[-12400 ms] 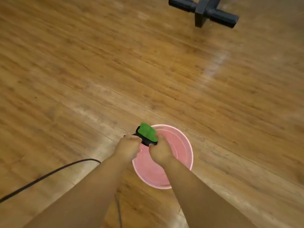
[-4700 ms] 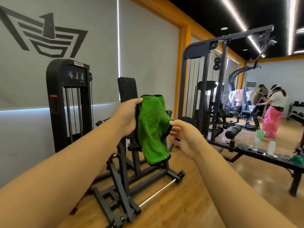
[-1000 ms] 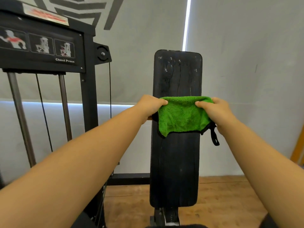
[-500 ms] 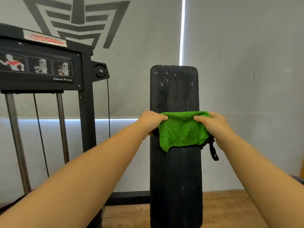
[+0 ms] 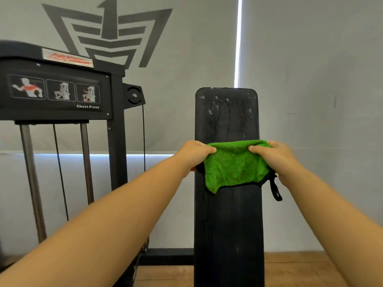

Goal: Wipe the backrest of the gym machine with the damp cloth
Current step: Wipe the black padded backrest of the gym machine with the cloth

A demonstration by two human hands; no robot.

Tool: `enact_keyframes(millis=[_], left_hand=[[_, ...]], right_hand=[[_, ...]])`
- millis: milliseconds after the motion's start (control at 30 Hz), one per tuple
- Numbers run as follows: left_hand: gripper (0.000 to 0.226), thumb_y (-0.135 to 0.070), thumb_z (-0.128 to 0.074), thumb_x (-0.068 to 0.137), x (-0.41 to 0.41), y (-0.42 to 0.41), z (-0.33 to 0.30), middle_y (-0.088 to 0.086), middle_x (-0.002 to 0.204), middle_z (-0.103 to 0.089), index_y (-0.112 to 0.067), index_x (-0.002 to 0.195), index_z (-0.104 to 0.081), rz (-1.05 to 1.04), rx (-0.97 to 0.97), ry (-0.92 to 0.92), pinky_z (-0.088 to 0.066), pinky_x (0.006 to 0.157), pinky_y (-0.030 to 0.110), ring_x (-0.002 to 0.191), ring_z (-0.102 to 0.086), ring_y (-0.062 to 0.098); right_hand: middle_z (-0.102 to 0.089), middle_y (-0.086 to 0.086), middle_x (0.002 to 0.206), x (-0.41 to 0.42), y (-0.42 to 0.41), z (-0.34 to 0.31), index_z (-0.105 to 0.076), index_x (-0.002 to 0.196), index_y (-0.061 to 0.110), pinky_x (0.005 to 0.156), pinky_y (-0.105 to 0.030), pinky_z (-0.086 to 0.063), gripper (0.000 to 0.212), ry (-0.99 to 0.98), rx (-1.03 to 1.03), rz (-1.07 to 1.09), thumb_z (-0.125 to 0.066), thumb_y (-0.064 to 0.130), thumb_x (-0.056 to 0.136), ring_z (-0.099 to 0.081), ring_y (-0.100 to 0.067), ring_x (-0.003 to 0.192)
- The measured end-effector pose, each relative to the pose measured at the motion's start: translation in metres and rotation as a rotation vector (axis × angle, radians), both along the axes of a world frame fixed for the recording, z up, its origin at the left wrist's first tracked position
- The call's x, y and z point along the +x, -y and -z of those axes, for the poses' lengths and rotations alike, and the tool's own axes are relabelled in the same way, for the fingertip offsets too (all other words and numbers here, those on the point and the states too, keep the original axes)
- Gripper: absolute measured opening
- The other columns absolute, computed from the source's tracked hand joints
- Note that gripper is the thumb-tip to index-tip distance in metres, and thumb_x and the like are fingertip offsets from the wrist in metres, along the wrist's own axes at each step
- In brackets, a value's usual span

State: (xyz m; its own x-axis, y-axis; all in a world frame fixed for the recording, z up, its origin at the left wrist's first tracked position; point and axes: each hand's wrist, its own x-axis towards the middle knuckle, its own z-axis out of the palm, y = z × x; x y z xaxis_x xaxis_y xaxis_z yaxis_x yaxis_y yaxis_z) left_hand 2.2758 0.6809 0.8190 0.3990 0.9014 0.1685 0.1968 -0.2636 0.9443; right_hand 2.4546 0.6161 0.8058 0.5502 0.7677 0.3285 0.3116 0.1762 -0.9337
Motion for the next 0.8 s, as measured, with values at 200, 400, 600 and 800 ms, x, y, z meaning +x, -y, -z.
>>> enact_keyframes(millis=[200, 400, 600, 800], left_hand=[[0.021, -0.017, -0.06, 0.089, -0.013, -0.002, -0.003, 0.002, 0.073, -0.055, -0.015, 0.07, -0.052, -0.013, 0.028, 0.053, -0.05, 0.058, 0.023, 0.063, -0.054, 0.013], [0.018, -0.019, -0.063, 0.087, 0.003, -0.005, 0.006, 0.009, 0.087, -0.059, -0.017, 0.071, -0.055, -0.032, -0.002, 0.045, -0.052, 0.084, 0.038, 0.083, -0.056, 0.025], [0.017, -0.018, -0.061, 0.089, 0.023, -0.021, 0.011, 0.004, 0.075, -0.058, -0.016, 0.072, -0.057, 0.007, -0.049, 0.106, -0.051, 0.07, 0.028, 0.068, -0.056, 0.016], [0.012, -0.019, -0.055, 0.092, 0.05, -0.044, 0.008, 0.004, 0.081, -0.06, -0.017, 0.08, -0.059, 0.057, -0.12, 0.243, -0.051, 0.064, 0.028, 0.076, -0.058, 0.017]], right_hand=[[-0.059, -0.006, 0.075, -0.012, -0.004, -0.008, -0.055, 0.072, 0.013, 0.062, -0.027, -0.046, 0.016, 0.073, 0.045, 0.025, -0.066, 0.013, 0.083, -0.056, -0.019, 0.068], [-0.062, -0.011, 0.077, -0.001, -0.006, -0.003, -0.057, 0.074, 0.01, 0.074, -0.036, -0.05, 0.014, 0.112, 0.007, 0.079, -0.067, 0.015, 0.082, -0.06, -0.026, 0.075], [-0.067, -0.015, 0.094, 0.011, -0.02, 0.007, -0.064, 0.091, 0.006, 0.079, -0.038, -0.052, 0.014, 0.067, -0.048, 0.082, -0.064, 0.018, 0.085, -0.064, -0.028, 0.086], [-0.066, -0.012, 0.094, 0.005, -0.049, 0.017, -0.063, 0.097, 0.004, 0.069, -0.031, -0.047, 0.024, 0.012, -0.011, -0.066, -0.058, 0.026, 0.089, -0.063, -0.023, 0.088]])
